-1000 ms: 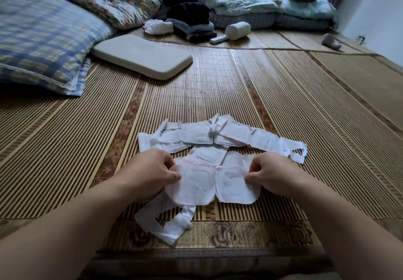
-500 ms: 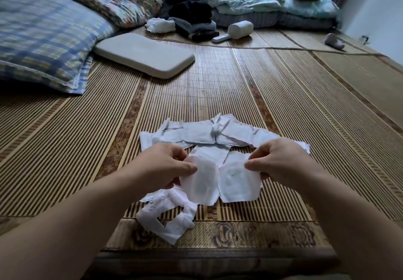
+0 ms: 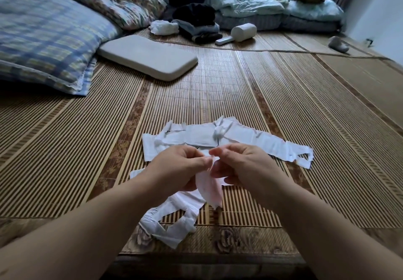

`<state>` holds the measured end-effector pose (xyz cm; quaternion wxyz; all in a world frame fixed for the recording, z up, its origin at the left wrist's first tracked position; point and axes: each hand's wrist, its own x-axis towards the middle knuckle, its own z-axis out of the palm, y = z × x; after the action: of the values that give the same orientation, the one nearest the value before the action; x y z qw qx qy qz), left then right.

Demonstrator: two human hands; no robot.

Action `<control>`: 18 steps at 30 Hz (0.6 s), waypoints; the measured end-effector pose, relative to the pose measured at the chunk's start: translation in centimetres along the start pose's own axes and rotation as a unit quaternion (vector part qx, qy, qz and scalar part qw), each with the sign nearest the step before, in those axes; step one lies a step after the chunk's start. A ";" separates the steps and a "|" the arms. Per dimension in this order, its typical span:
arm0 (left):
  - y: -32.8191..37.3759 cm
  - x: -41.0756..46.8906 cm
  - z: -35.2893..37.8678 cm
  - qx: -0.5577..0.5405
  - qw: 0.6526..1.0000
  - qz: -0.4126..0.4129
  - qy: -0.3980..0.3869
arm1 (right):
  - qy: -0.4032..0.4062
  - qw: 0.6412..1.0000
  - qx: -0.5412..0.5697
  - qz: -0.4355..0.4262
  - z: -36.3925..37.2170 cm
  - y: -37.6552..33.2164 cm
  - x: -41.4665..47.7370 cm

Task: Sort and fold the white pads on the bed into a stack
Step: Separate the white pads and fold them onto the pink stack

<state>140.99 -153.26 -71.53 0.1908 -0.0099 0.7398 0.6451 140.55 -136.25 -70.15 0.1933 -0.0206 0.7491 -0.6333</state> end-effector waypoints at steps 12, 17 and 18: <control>-0.4 0.8 -2.9 -0.010 0.989 0.055 0.138 | 0.060 0.997 0.024 -0.049 -0.1 -0.1 0.4; -2.4 2.5 -9.1 -0.150 0.898 0.045 0.411 | 0.100 0.994 -0.016 -0.042 -1.0 0.5 0.8; -3.0 2.7 -10.1 -0.146 0.880 0.030 0.450 | 0.104 0.993 -0.028 -0.038 -0.9 0.7 0.9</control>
<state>136.56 -162.82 -74.22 -0.1858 -0.3053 0.6434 0.6770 139.60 -135.49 -70.94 0.0894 0.0117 0.7814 -0.6175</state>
